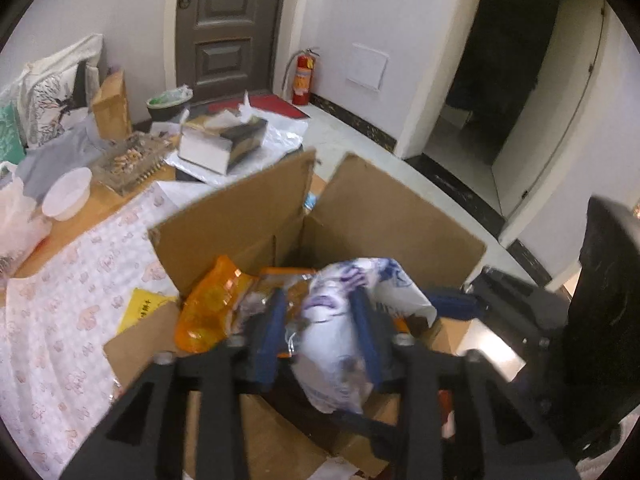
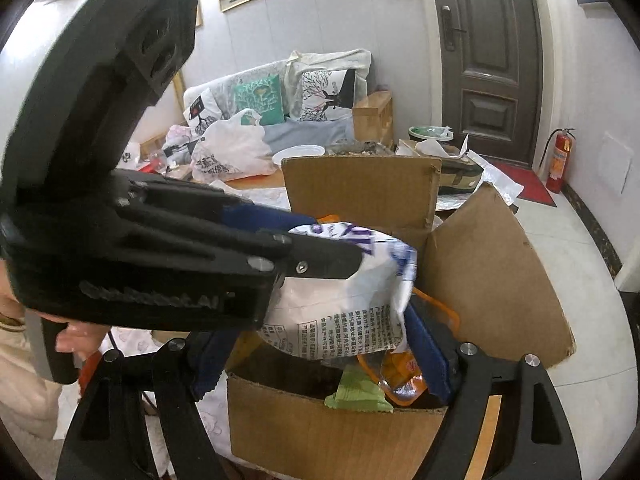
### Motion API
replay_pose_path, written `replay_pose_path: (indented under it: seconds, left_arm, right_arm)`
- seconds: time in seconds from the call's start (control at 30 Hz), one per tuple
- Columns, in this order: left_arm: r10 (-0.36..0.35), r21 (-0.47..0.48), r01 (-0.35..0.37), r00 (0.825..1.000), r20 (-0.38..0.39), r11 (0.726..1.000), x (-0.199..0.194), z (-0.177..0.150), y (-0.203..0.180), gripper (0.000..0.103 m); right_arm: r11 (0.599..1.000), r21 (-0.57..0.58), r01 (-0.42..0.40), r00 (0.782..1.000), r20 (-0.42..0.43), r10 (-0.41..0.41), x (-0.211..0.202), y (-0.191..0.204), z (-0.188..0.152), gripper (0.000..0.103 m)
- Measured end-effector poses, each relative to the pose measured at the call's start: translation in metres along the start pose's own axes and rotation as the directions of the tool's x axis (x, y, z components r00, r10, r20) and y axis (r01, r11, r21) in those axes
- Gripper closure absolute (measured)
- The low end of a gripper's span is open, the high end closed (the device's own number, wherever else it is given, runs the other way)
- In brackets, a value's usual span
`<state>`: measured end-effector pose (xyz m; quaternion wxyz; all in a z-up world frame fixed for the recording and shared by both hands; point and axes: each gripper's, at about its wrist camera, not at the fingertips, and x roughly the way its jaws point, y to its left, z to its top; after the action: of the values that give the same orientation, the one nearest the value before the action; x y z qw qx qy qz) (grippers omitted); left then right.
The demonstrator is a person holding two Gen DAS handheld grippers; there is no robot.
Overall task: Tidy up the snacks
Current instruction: 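Lower the white bag into the box and open the left tool, then move both tools back over the yellow pack and grain bar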
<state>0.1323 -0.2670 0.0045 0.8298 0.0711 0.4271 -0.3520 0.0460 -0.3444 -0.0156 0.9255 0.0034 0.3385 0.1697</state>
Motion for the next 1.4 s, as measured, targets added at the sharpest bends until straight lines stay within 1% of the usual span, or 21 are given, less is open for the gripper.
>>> replay_pose_path:
  seconds: [0.03,0.1,0.13,0.17,0.27,0.3,0.33,0.4,0.53,0.63,0.67,0.7,0.77,0.87,0.9,1.03,1.17,1.23,1.33,1.4]
  left_arm:
    - [0.000,0.000,0.000,1.000,-0.011,1.000,0.002,-0.002,0.002,0.078]
    - [0.013,-0.001,-0.013,0.999,-0.044,1.000,0.011,-0.009,0.006,0.079]
    - [0.007,-0.019,-0.008,0.999,-0.048,1.000,0.014,-0.013,0.013,0.079]
    - [-0.003,-0.037,0.001,0.999,-0.054,0.999,0.016,-0.016,0.017,0.079]
    - [-0.020,-0.071,0.016,0.998,-0.061,0.997,0.017,-0.023,0.028,0.079]
    - [-0.016,-0.070,0.011,0.998,-0.067,0.998,0.018,-0.024,0.029,0.079]
    - [-0.007,-0.063,0.002,0.997,-0.074,0.998,0.019,-0.026,0.029,0.079]
    - [0.007,-0.054,-0.011,0.996,-0.090,0.998,0.022,-0.028,0.030,0.079]
    - [0.018,-0.046,-0.023,0.995,-0.094,0.999,0.018,-0.030,0.029,0.079]
    - [0.013,-0.061,-0.016,0.999,-0.045,0.998,0.005,-0.031,0.030,0.079]
    - [0.008,-0.065,-0.010,1.000,-0.024,0.998,-0.003,-0.031,0.030,0.076]
    - [0.004,-0.071,-0.004,1.000,0.007,0.997,-0.014,-0.030,0.031,0.067]
    - [-0.001,-0.076,0.005,0.998,0.056,0.997,-0.033,-0.030,0.033,0.058]
    - [0.008,-0.079,0.002,0.993,0.122,0.997,-0.066,-0.033,0.040,0.056]
    - [0.019,-0.085,-0.007,0.990,0.142,0.996,-0.078,-0.036,0.044,0.054]
    - [0.077,-0.104,-0.057,0.977,0.198,0.993,-0.116,-0.053,0.062,0.051]
    - [0.137,-0.141,-0.107,0.965,0.224,0.984,-0.140,-0.077,0.091,0.050]
    - [0.152,-0.158,-0.117,0.961,0.232,0.980,-0.147,-0.092,0.108,0.050]
    - [0.182,-0.186,-0.139,0.953,0.243,0.973,-0.159,-0.115,0.137,0.050]
    - [0.208,-0.205,-0.159,0.947,0.245,0.966,-0.165,-0.130,0.154,0.050]
  right_arm:
    - [1.000,0.003,-0.007,1.000,-0.002,0.007,-0.001,-0.001,-0.002,0.026]
    - [1.000,0.004,0.006,1.000,0.014,-0.006,-0.007,-0.002,-0.003,0.025]
    - [1.000,-0.008,-0.005,1.000,-0.003,0.005,-0.007,-0.001,-0.005,0.026]
    - [1.000,-0.017,-0.010,1.000,-0.001,0.010,-0.008,0.000,-0.007,0.026]
    - [0.999,-0.046,0.011,1.000,-0.013,-0.012,-0.006,0.005,-0.012,0.028]
    - [0.998,-0.053,0.015,1.000,-0.017,-0.016,-0.006,0.006,-0.013,0.032]
    - [0.998,-0.055,0.012,1.000,-0.020,-0.013,-0.005,0.007,-0.014,0.033]
    - [0.998,-0.060,0.004,0.999,-0.034,-0.006,-0.003,0.009,-0.015,0.033]
    - [0.997,-0.072,0.023,0.999,-0.037,-0.025,-0.006,0.015,-0.016,0.033]
    - [0.997,-0.064,0.032,0.999,-0.024,-0.034,-0.012,0.016,-0.015,0.033]
    - [0.997,-0.063,0.038,0.999,-0.021,-0.039,-0.015,0.017,-0.014,0.033]
    - [0.997,-0.063,0.042,0.999,-0.018,-0.043,-0.016,0.018,-0.013,0.033]
    - [0.997,-0.065,0.051,0.999,-0.007,-0.052,-0.021,0.023,-0.010,0.033]
    - [0.997,-0.061,0.050,0.999,0.023,-0.048,-0.029,0.034,-0.003,0.033]
    - [0.997,-0.059,0.045,0.998,0.040,-0.042,-0.032,0.041,0.001,0.033]
    - [0.998,-0.068,0.009,0.997,0.073,-0.004,-0.033,0.068,0.011,0.033]
    - [0.995,-0.097,-0.039,0.996,0.073,0.047,-0.016,0.109,0.019,0.034]
    - [0.991,-0.113,-0.064,0.996,0.052,0.070,-0.002,0.133,0.022,0.041]
    - [0.986,-0.135,-0.098,0.995,0.005,0.100,0.023,0.167,0.022,0.048]
    - [0.984,-0.134,-0.119,0.993,-0.031,0.115,0.043,0.187,0.021,0.049]
